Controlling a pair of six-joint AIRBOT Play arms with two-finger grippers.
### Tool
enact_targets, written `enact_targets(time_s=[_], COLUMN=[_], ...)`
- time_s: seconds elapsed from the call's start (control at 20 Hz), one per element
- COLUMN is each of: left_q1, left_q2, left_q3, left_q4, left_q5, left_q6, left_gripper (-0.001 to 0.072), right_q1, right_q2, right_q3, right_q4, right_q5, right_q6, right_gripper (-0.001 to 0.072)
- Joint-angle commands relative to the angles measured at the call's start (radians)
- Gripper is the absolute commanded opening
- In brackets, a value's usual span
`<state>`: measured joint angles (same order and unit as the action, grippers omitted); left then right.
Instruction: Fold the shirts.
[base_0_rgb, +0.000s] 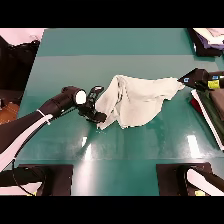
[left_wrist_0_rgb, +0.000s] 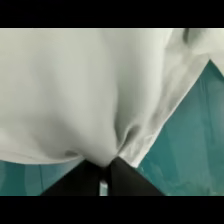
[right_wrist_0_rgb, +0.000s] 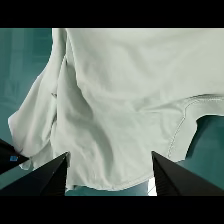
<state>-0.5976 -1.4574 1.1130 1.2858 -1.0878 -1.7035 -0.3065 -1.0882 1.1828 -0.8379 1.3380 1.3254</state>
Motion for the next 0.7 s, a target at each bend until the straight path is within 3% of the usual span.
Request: enact_targets(time_s=[0.0, 0.1, 0.2, 0.3, 0.5, 0.65], left_q1=[0.0, 0.0, 0.0, 0.0, 0.0, 0.0], left_q2=[-0.005, 0.021, 0.082, 0.167, 0.271, 0.269], left_q3=[0.014, 0.074, 0.145, 0.203, 0.235, 0.231], left_q4=[0.021, 0.09, 0.215, 0.323, 0.343, 0.341], left_q5=[-0.005, -0.087, -0.154, -0.178, -0.159, -0.156], left_q6=[-0.001, 0.036, 0.035, 0.035, 0.034, 0.031], left_gripper=[0.0029, 0.0029, 0.0028, 0.0029, 0.0029, 0.0029], right_q1=[0.001, 0.001, 0.002, 0.003, 0.065, 0.213], right_q2=[0.001, 0.001, 0.001, 0.016, 0.106, 0.187], right_q3=[0.0, 0.0, -0.001, -0.04, -0.302, -0.533], right_q4=[0.0, -0.005, -0.05, -0.078, -0.079, -0.078], right_q5=[0.013, 0.066, 0.132, 0.152, 0.055, -0.145], right_q6=[0.001, 0.0, 0.0, 0.001, 0.084, 0.215], right_gripper=[0.0572, 0.0556, 0.047, 0.047, 0.0456, 0.0456])
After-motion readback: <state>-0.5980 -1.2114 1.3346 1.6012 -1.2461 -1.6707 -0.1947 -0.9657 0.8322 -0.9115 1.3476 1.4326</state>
